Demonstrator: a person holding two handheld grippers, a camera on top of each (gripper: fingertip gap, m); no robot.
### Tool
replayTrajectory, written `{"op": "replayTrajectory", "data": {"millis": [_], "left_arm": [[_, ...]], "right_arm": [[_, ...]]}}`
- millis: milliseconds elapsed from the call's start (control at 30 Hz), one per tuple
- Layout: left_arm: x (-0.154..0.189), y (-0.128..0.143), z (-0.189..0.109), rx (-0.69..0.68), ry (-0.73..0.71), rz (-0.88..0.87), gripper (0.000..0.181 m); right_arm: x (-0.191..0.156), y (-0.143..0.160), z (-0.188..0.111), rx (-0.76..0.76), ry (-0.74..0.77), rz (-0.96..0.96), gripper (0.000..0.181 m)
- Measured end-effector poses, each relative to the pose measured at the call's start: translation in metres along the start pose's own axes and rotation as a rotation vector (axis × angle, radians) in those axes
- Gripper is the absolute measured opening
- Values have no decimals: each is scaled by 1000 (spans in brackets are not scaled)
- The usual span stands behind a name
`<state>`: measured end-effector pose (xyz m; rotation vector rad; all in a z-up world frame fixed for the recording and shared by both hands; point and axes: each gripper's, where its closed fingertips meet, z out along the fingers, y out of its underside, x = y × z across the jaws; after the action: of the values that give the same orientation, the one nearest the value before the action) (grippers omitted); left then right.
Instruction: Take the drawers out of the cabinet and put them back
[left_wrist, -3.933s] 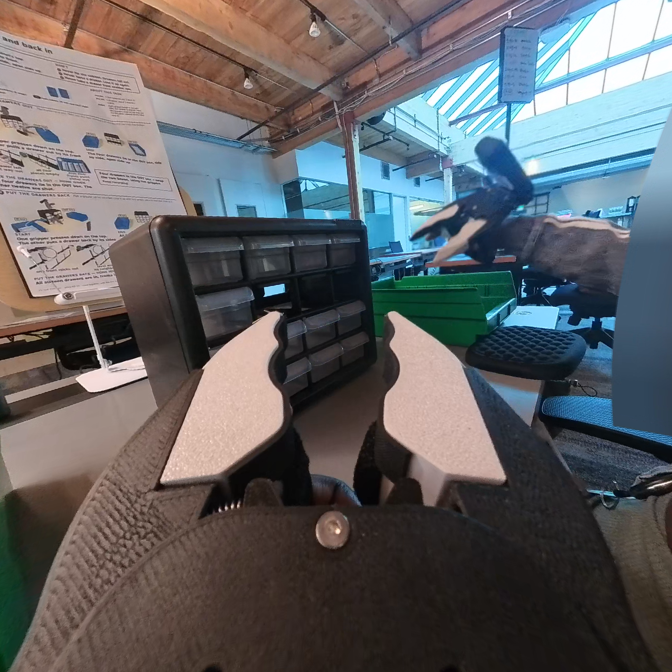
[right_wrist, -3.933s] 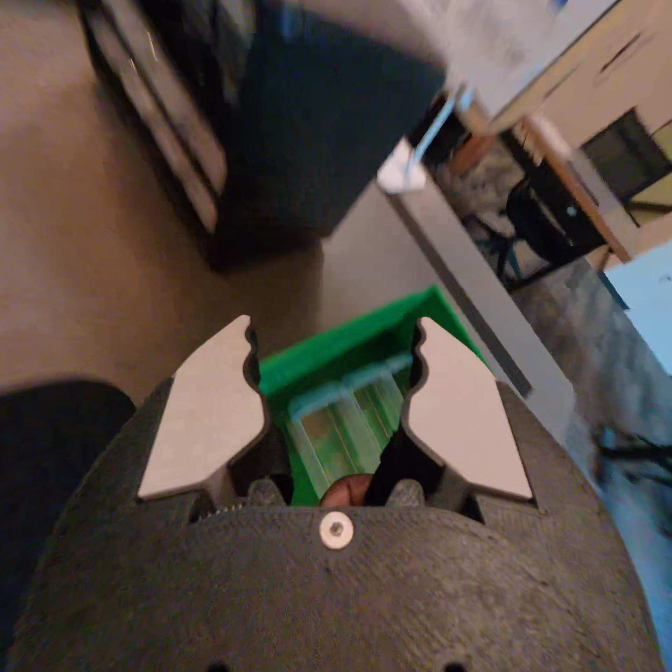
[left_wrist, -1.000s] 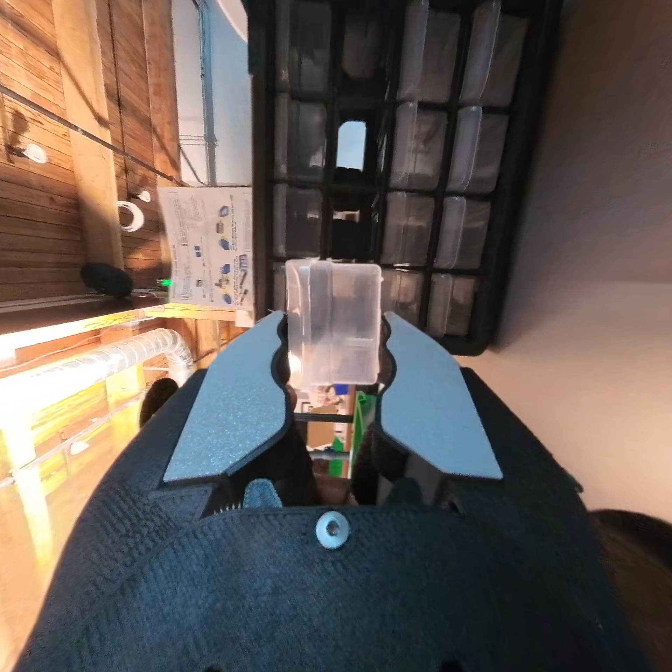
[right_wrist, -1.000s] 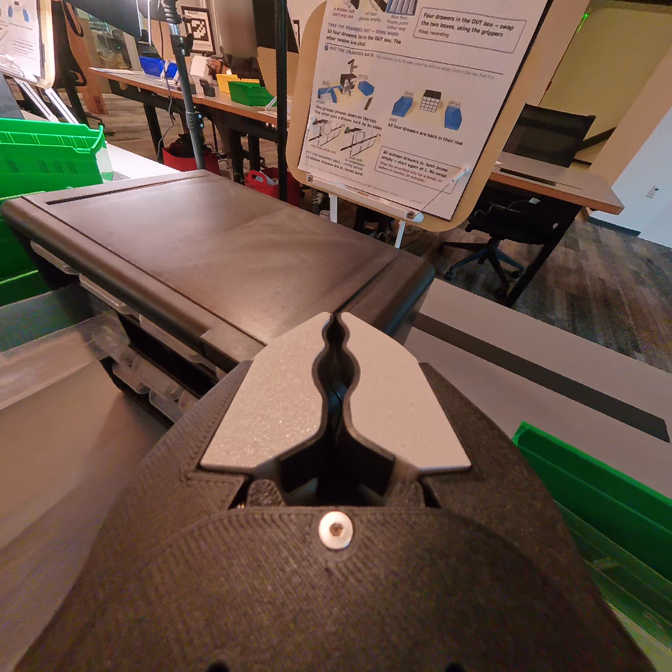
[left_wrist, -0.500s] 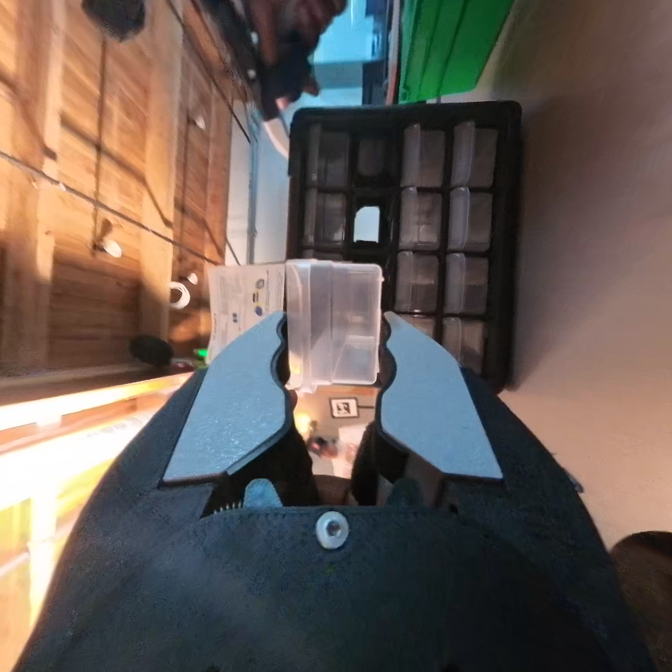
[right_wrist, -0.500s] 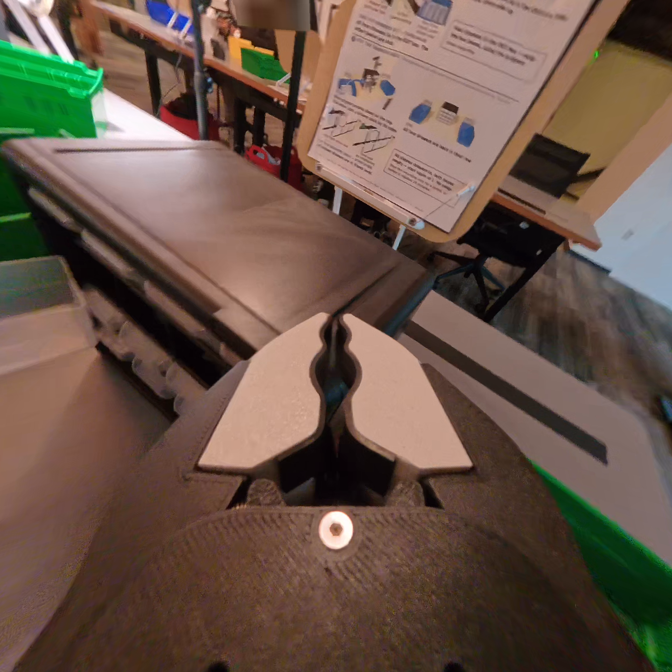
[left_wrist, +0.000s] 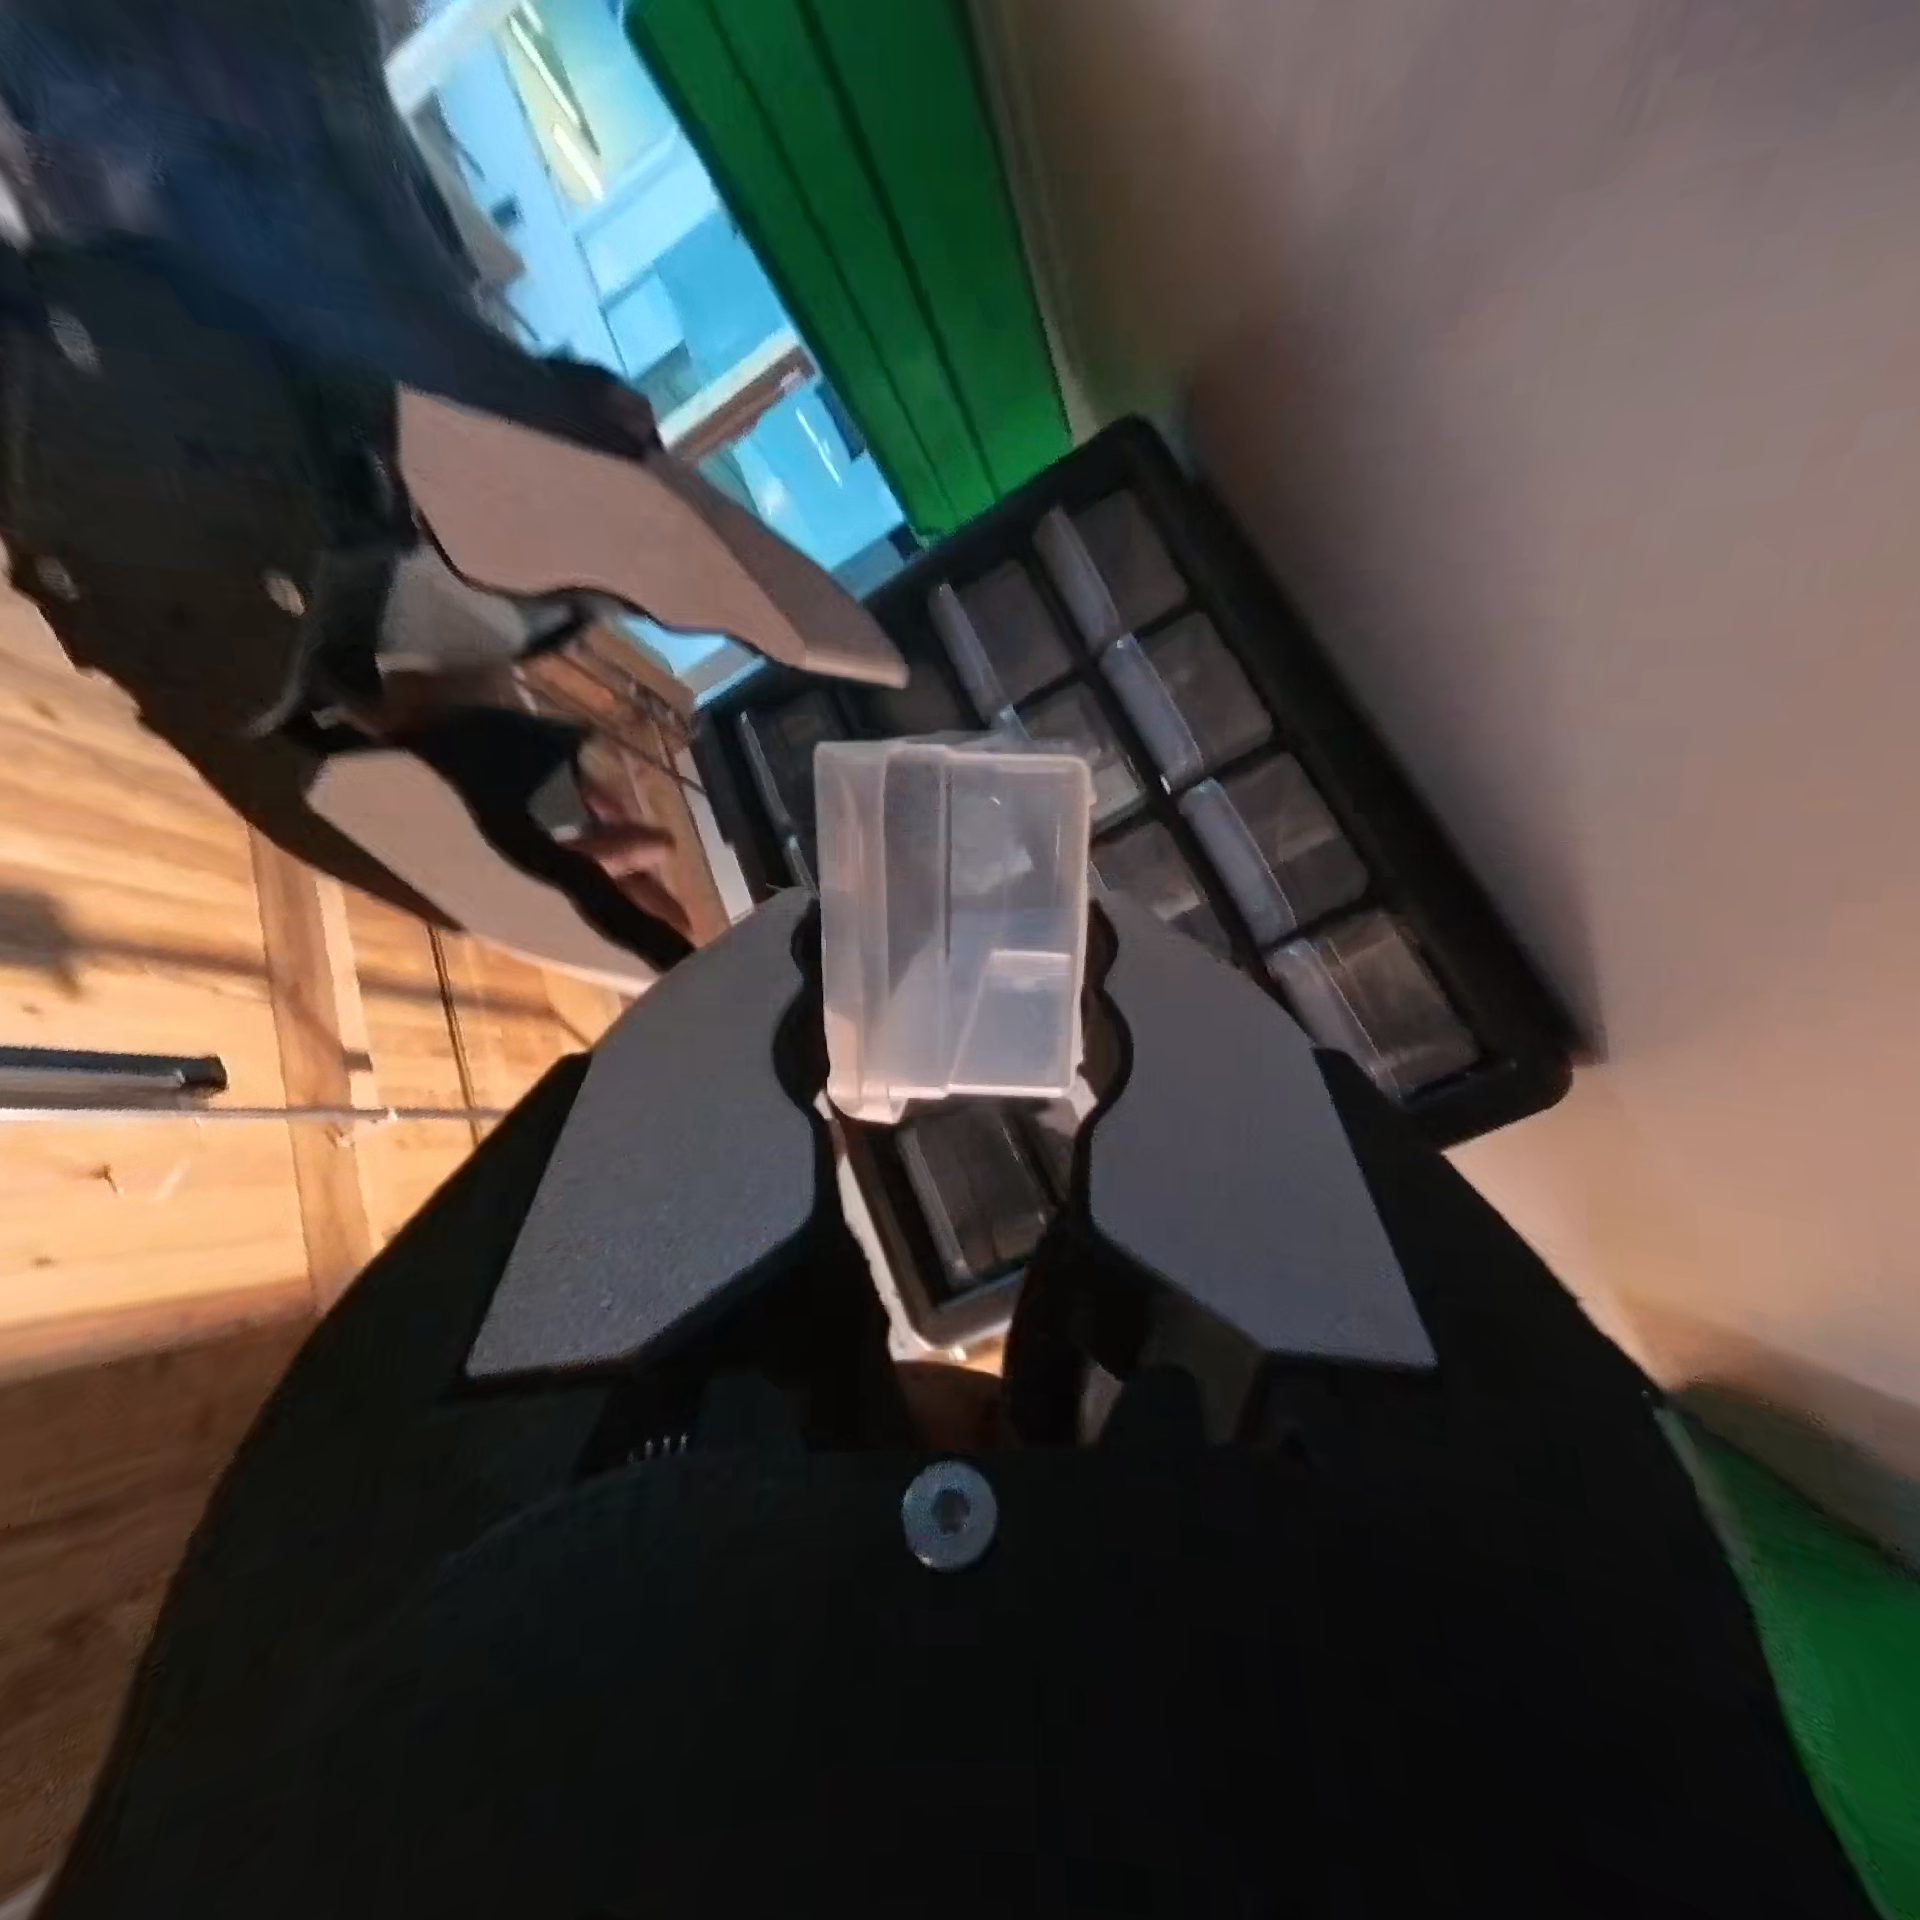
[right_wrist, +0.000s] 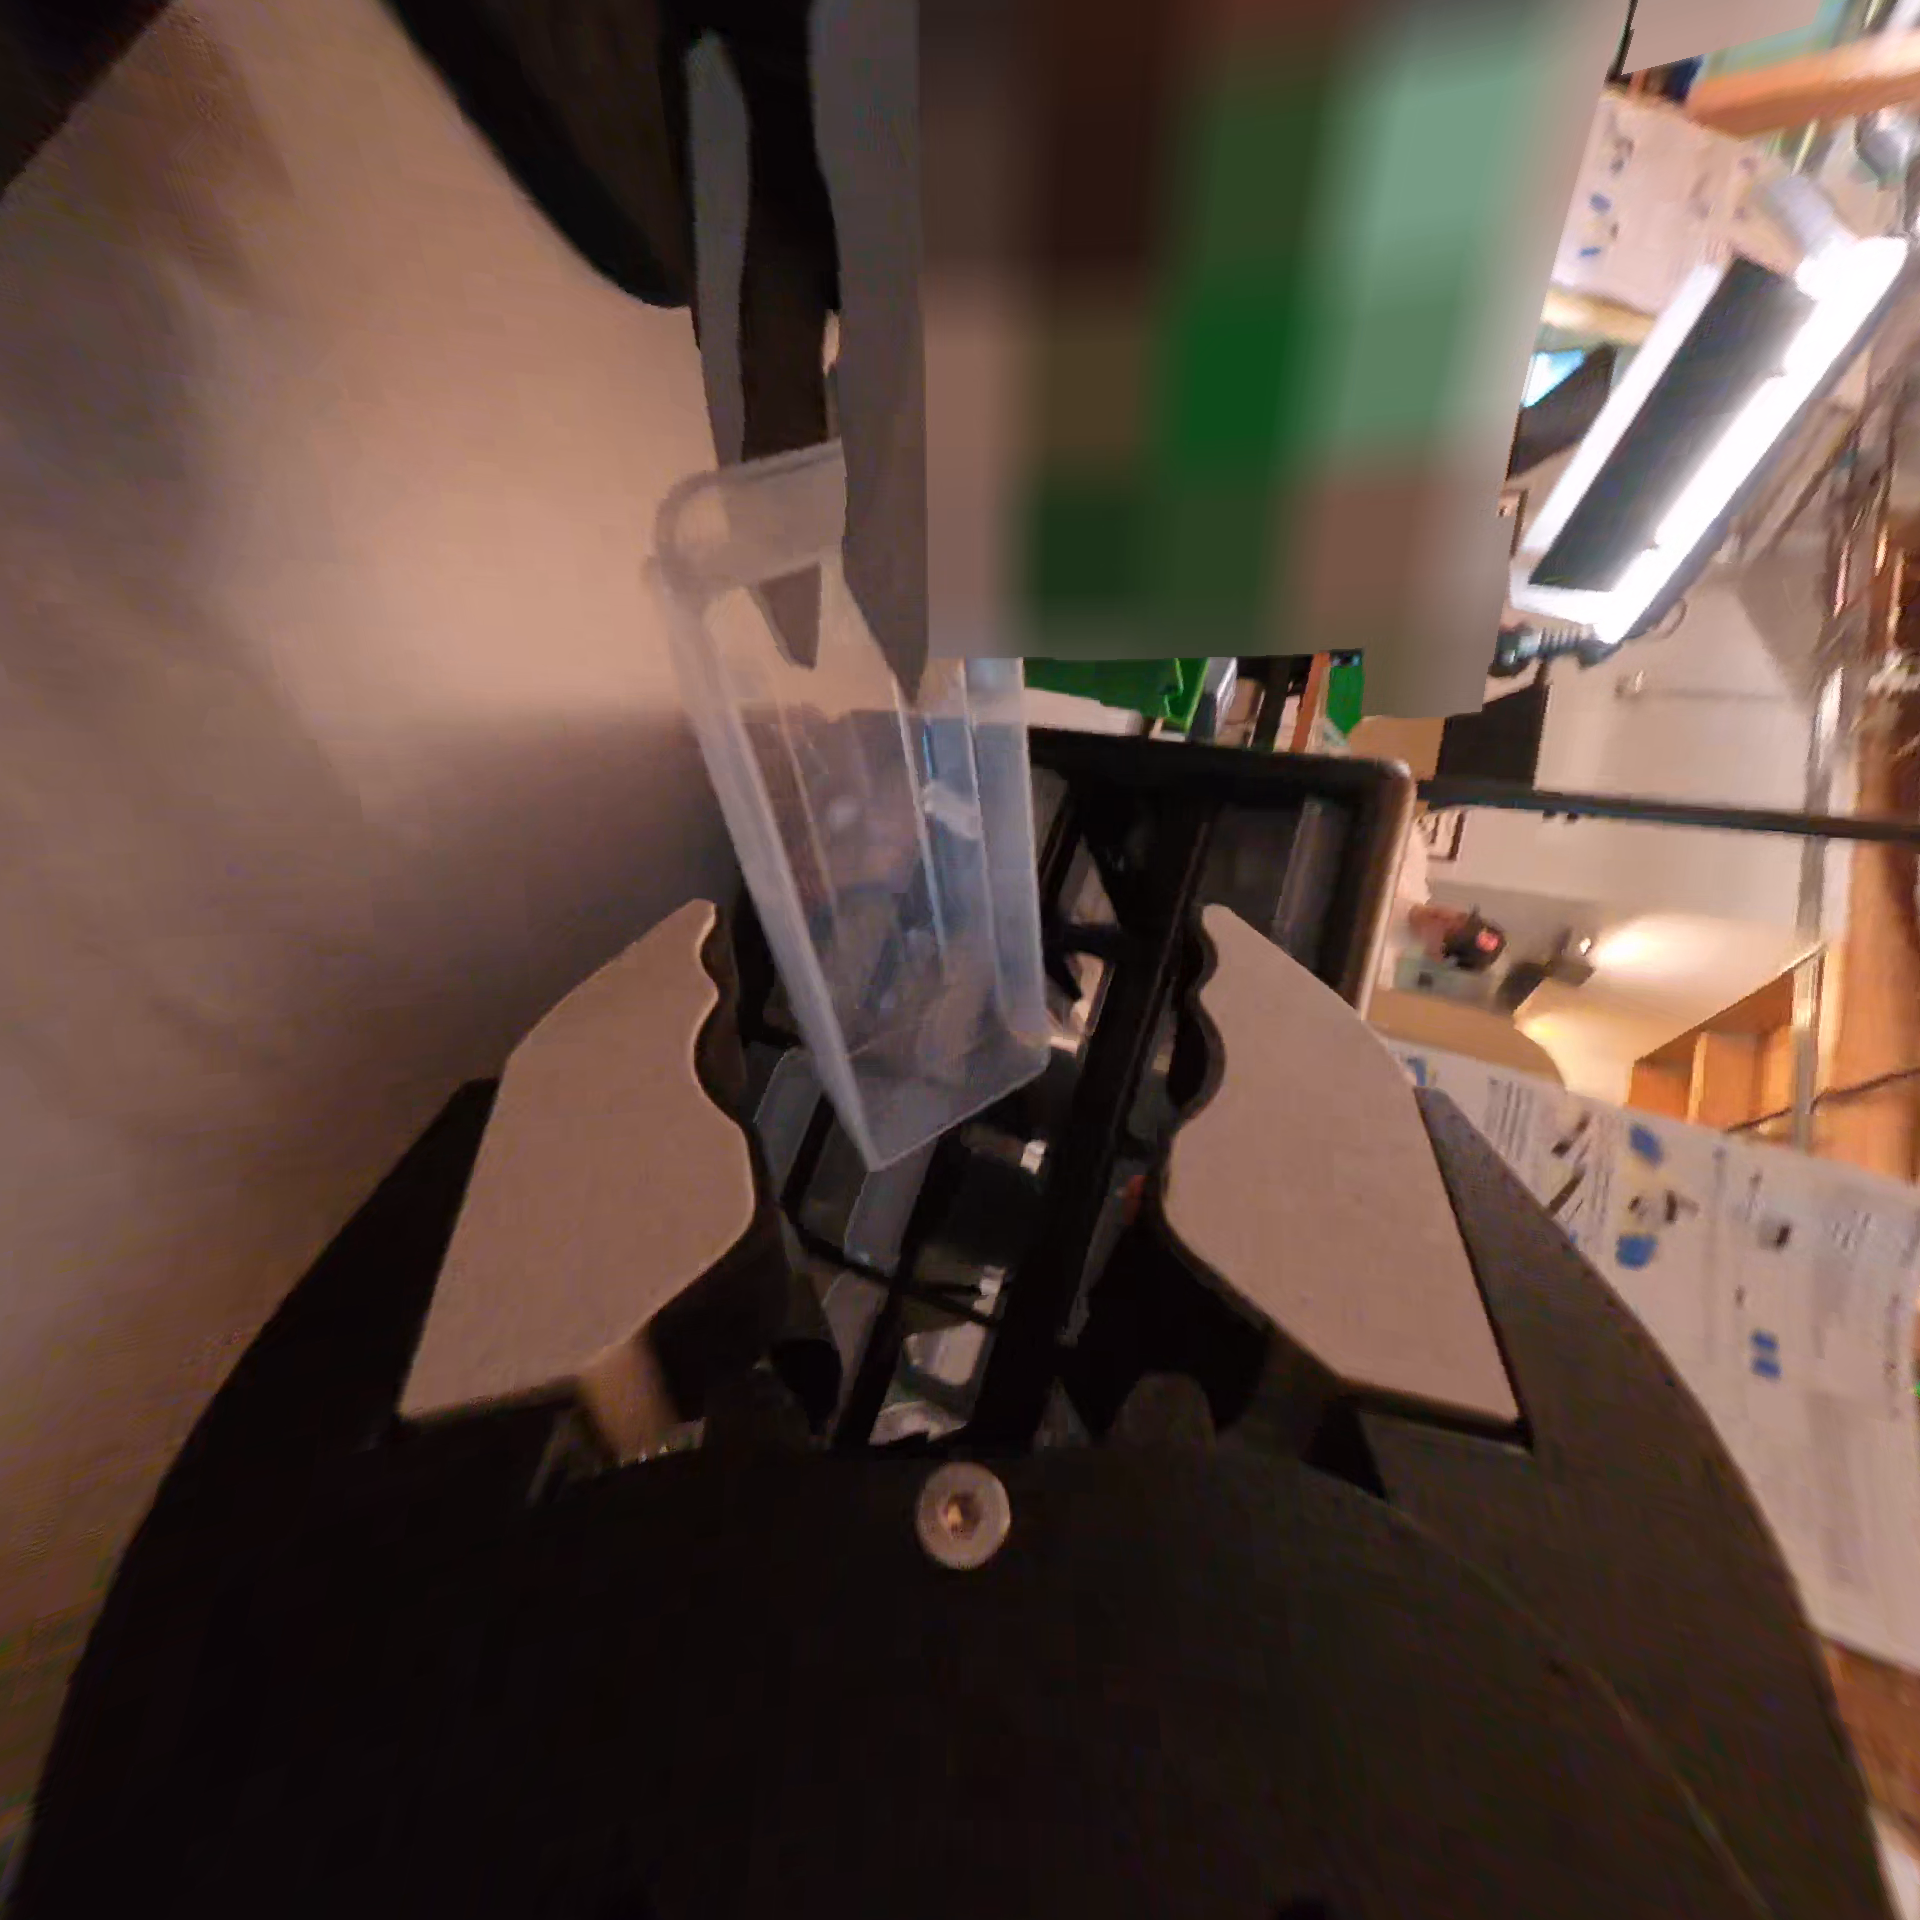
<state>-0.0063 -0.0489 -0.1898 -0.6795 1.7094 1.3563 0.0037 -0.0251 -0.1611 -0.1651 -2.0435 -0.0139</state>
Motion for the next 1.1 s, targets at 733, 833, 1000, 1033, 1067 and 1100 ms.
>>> {"op": "replayTrajectory", "data": {"millis": [733,833,1000,1033,1067,1100], "left_arm": [[-18,32,-9,-81,-189,-808,75],[-10,56,-16,-94,-248,-1355,75],[21,83,-22,10,-337,-2017,73],[26,84,-21,18,-323,-2063,73],[27,85,-21,23,-317,-2079,73],[26,86,-22,21,-325,-2075,73]], "right_arm": [[-26,58,-41,-226,-91,118,56],[-14,92,-84,-331,-50,241,57],[-24,162,-163,-568,-88,458,57],[-33,174,-177,-614,-118,499,58],[-43,186,-189,-658,-151,536,58],[-56,197,-199,-698,-193,578,58]]}}
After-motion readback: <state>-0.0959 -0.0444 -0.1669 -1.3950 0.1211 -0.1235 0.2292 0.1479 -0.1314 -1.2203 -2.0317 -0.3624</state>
